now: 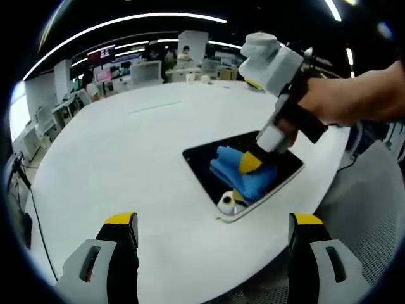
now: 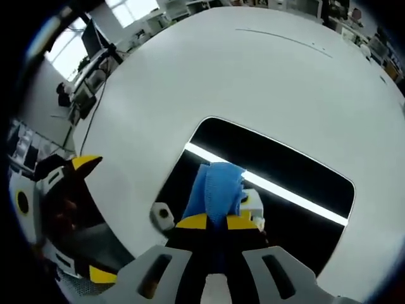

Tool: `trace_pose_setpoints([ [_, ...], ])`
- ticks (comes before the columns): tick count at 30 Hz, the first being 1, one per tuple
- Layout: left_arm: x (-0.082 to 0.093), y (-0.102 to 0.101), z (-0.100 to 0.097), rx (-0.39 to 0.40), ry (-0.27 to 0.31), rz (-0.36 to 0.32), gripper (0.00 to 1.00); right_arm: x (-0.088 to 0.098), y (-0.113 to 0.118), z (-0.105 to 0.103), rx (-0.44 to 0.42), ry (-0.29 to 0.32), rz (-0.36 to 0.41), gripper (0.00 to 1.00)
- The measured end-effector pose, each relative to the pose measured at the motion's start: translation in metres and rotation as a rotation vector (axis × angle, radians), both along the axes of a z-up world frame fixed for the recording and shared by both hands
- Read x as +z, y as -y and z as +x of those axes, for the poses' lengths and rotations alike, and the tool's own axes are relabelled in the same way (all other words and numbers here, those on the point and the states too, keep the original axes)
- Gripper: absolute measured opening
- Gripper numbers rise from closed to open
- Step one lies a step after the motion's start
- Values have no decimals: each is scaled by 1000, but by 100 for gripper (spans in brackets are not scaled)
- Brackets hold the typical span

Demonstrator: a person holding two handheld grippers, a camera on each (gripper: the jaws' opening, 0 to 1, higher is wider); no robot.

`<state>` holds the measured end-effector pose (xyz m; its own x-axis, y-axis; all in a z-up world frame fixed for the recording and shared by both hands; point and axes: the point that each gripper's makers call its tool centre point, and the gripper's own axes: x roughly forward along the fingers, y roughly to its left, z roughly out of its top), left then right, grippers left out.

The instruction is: Wipe the mirror surface with the cleaning cloth until all visible marks leave the cleaned area.

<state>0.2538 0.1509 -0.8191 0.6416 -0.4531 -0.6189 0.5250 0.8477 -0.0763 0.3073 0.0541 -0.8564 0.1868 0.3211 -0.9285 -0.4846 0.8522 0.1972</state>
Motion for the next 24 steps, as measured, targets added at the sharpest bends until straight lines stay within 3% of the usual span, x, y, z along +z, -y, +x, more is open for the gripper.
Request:
trace_pose_setpoints([
  [24,-2,0,-1,-5,-10,19,99,-1,1,-31,16,-52,37,2],
])
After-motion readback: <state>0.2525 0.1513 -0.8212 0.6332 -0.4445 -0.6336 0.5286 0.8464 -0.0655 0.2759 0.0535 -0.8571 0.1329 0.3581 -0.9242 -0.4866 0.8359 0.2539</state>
